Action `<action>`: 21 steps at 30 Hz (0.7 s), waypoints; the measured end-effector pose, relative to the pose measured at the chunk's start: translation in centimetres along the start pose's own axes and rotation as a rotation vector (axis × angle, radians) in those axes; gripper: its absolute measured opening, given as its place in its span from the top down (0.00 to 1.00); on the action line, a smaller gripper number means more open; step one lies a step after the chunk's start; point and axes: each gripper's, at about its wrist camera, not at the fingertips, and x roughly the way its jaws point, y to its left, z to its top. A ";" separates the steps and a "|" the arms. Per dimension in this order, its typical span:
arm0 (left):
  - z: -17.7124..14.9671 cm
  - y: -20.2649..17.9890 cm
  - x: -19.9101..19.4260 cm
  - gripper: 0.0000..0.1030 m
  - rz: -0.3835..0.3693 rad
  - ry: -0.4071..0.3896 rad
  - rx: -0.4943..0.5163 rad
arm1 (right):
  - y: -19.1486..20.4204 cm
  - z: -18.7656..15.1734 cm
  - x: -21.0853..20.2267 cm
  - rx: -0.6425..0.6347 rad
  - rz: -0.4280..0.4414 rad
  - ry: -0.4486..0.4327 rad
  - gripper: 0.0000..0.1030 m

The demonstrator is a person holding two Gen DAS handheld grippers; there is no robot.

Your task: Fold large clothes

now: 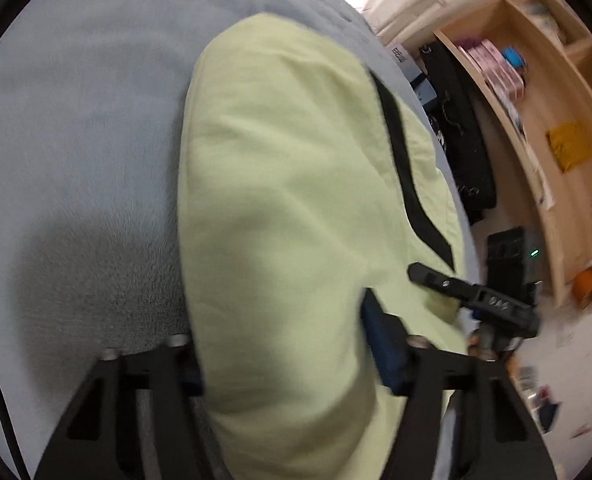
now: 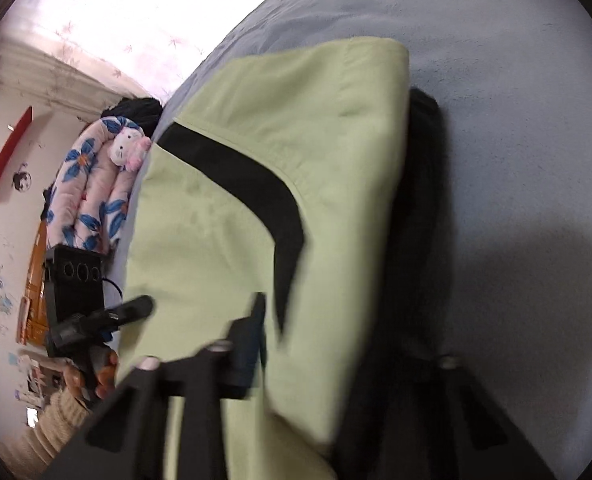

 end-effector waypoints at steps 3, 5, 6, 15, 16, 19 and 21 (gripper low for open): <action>0.2 -2.0 -1.6 0.69 0.031 -0.014 0.025 | 3.4 -0.5 -1.1 -0.058 -0.071 -0.036 0.86; 0.2 -3.3 -3.1 0.70 0.061 -0.023 0.049 | 5.9 -0.7 -1.9 -0.075 -0.088 -0.052 0.88; 0.1 -3.7 -4.0 0.70 0.077 -0.028 0.064 | 7.4 -0.8 -2.3 -0.089 -0.101 -0.057 0.88; 0.2 -1.2 -18.8 0.70 0.130 -0.102 0.105 | 21.6 -0.9 -2.2 -0.211 -0.062 -0.060 0.88; 0.6 -0.5 -20.6 0.70 0.147 -0.117 0.105 | 23.9 -0.4 -1.5 -0.227 -0.046 -0.067 0.88; 2.3 2.1 -25.7 0.70 0.208 -0.155 0.123 | 29.6 1.7 0.9 -0.265 -0.010 -0.087 0.89; 4.4 4.0 -28.9 0.70 0.243 -0.172 0.130 | 32.7 3.3 2.7 -0.288 0.004 -0.100 0.89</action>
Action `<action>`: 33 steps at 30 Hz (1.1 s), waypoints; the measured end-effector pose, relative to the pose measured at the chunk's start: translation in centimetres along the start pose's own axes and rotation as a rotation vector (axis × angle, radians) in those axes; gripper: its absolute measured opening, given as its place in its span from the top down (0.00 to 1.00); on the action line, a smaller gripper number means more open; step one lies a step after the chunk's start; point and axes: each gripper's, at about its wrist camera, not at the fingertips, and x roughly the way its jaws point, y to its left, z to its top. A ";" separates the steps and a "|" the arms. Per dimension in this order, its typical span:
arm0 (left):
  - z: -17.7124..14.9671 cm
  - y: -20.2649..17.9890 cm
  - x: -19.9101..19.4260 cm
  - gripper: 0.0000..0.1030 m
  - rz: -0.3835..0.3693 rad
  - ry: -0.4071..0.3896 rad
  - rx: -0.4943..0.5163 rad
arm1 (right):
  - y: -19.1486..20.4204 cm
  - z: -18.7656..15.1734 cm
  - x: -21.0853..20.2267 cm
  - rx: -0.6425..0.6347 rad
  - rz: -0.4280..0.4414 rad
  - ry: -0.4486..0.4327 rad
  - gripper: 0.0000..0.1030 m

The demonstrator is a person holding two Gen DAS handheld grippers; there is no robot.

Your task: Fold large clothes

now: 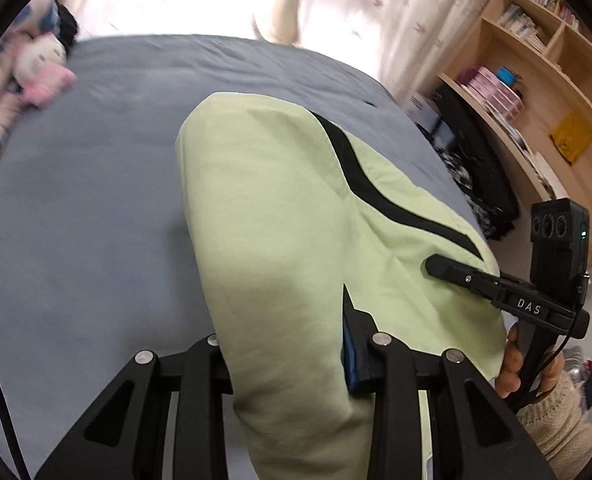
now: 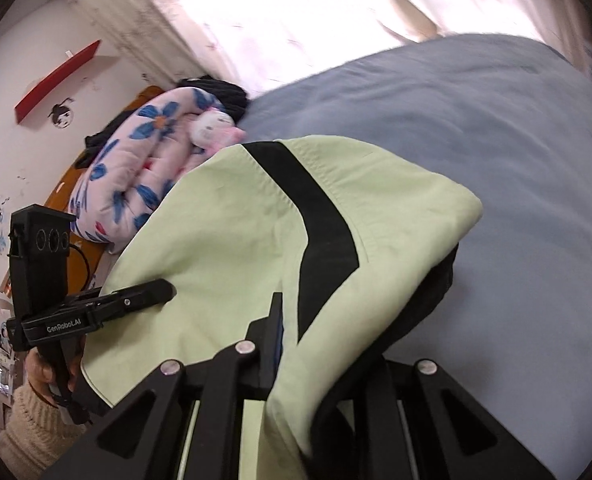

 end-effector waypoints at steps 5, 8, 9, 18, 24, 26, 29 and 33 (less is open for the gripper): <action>6.8 8.2 -1.8 0.69 0.096 -0.022 0.046 | 5.8 6.5 7.5 -0.049 0.018 -0.044 0.89; 10.0 13.7 -0.6 0.69 0.135 -0.040 0.061 | 7.3 9.9 12.8 -0.051 0.021 -0.071 0.89; 10.7 15.7 0.0 0.68 0.144 -0.046 0.067 | 7.3 10.9 14.7 -0.037 0.031 -0.077 0.89; 10.4 29.2 13.5 0.61 0.241 0.045 0.010 | 2.8 11.5 30.2 0.036 -0.033 0.006 0.88; 7.0 32.8 15.4 0.24 0.301 -0.067 -0.049 | 1.2 8.7 31.2 -0.034 -0.115 0.060 0.52; 6.8 33.2 14.5 0.23 0.327 -0.078 -0.056 | 1.5 8.9 30.2 -0.057 -0.107 0.080 0.51; 6.7 33.2 13.4 0.23 0.338 -0.048 -0.064 | 1.8 9.2 28.6 -0.062 -0.078 0.119 0.51; 5.8 33.5 12.1 0.23 0.283 -0.015 -0.102 | 2.2 9.5 28.7 -0.040 -0.077 0.157 0.51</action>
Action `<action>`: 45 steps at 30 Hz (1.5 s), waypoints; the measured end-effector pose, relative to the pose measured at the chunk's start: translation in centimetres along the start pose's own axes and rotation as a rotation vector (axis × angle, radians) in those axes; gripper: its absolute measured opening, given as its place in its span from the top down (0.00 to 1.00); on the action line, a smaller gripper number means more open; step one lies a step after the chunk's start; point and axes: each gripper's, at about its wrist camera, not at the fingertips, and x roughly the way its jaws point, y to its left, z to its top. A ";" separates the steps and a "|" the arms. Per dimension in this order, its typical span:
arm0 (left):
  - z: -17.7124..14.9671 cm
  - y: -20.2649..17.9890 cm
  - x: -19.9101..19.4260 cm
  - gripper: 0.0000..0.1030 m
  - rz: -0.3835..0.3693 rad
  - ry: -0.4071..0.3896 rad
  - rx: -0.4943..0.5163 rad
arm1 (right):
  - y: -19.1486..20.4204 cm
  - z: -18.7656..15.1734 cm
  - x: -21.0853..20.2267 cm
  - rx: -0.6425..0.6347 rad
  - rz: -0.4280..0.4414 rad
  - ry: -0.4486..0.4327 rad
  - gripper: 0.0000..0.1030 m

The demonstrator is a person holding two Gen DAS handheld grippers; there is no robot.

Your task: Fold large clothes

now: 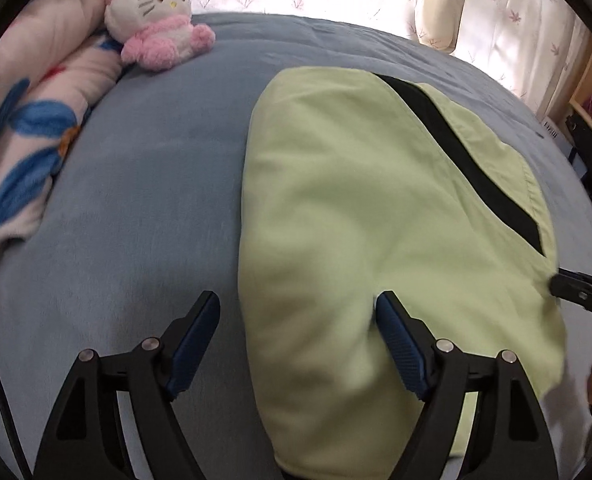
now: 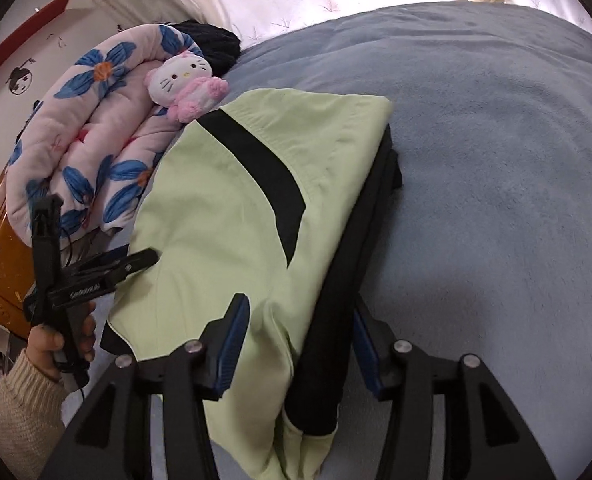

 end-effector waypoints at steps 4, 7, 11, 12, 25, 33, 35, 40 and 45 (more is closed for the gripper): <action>-0.9 1.0 0.3 0.22 -0.086 0.022 -0.105 | -1.1 0.3 1.4 0.067 0.015 0.021 0.51; -0.7 1.8 1.9 0.20 -0.146 0.047 -0.183 | -1.8 0.9 3.4 0.091 0.002 0.025 0.51; -0.3 1.8 2.4 0.43 -0.152 -0.051 -0.230 | -2.3 1.6 5.3 0.117 0.067 -0.022 0.52; -0.2 1.4 2.3 0.45 -0.142 -0.075 -0.215 | -2.0 1.7 5.6 0.099 0.078 -0.036 0.69; 4.1 -2.6 -1.7 0.69 -0.023 -0.240 -0.071 | 1.9 3.0 1.3 -0.049 0.020 -0.325 0.90; 2.6 -1.7 1.7 0.40 0.074 -0.153 -0.050 | -2.5 3.3 4.1 0.068 -0.089 -0.188 0.43; 2.4 -0.8 0.4 0.34 0.084 -0.146 -0.080 | -2.5 3.1 2.6 0.046 -0.120 -0.187 0.40; 1.4 -0.7 -4.6 0.35 0.150 -0.215 -0.059 | 0.3 2.2 -2.4 -0.075 -0.204 -0.277 0.41; -0.3 -3.0 -6.4 0.77 0.040 -0.190 -0.042 | 5.7 0.7 -2.3 -0.164 -0.110 -0.237 0.51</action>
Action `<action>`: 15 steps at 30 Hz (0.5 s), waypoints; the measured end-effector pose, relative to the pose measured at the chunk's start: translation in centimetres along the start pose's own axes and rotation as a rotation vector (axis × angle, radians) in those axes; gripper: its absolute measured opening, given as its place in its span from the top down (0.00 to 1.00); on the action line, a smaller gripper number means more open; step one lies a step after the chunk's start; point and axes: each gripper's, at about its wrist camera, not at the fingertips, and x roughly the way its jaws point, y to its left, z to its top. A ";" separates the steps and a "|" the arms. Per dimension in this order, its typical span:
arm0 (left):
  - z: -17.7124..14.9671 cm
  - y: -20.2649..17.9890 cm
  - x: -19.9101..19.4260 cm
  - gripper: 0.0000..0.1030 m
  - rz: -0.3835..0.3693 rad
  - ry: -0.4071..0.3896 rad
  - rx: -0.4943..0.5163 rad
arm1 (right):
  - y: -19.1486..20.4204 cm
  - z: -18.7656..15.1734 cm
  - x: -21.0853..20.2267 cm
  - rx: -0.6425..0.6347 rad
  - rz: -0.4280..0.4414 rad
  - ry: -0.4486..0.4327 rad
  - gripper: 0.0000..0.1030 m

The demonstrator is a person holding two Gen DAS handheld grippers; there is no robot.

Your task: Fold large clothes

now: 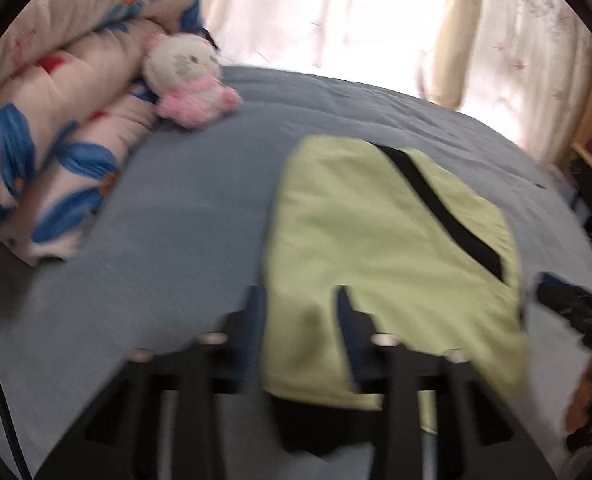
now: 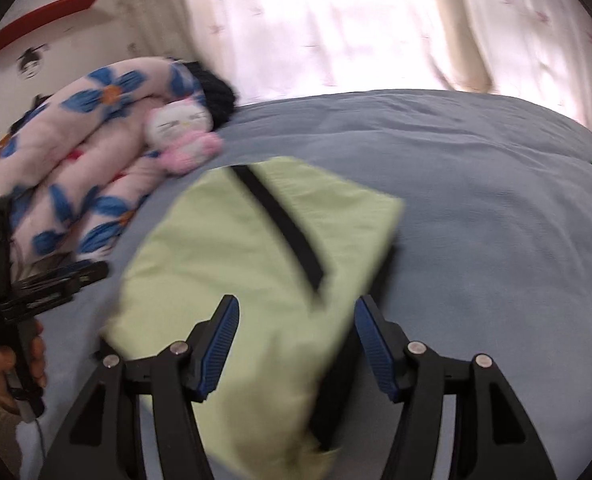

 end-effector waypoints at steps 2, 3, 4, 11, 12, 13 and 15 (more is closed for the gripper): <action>-1.3 -1.5 0.6 0.77 -0.026 0.031 0.021 | 1.8 -1.0 1.0 -0.040 0.016 0.039 0.62; -1.7 -1.9 1.0 0.77 -0.019 0.046 0.040 | 2.5 -1.8 2.0 -0.071 -0.024 0.062 0.66; -2.5 -2.7 2.0 0.78 0.004 0.073 0.073 | 2.6 -2.3 2.7 -0.085 -0.061 0.080 0.66; -4.3 -3.2 3.9 0.78 0.050 0.095 0.100 | -3.0 -4.7 5.2 0.012 -0.215 0.169 1.00; -4.2 -3.3 3.9 0.78 0.055 0.097 0.100 | -3.0 -4.6 4.9 0.013 -0.216 0.173 1.00; -4.1 -3.5 3.7 0.78 0.062 0.100 0.099 | -2.9 -4.6 4.6 0.008 -0.218 0.180 1.00; -4.1 -4.0 2.7 0.75 0.079 0.103 0.096 | -2.5 -4.4 3.5 -0.005 -0.231 0.182 0.97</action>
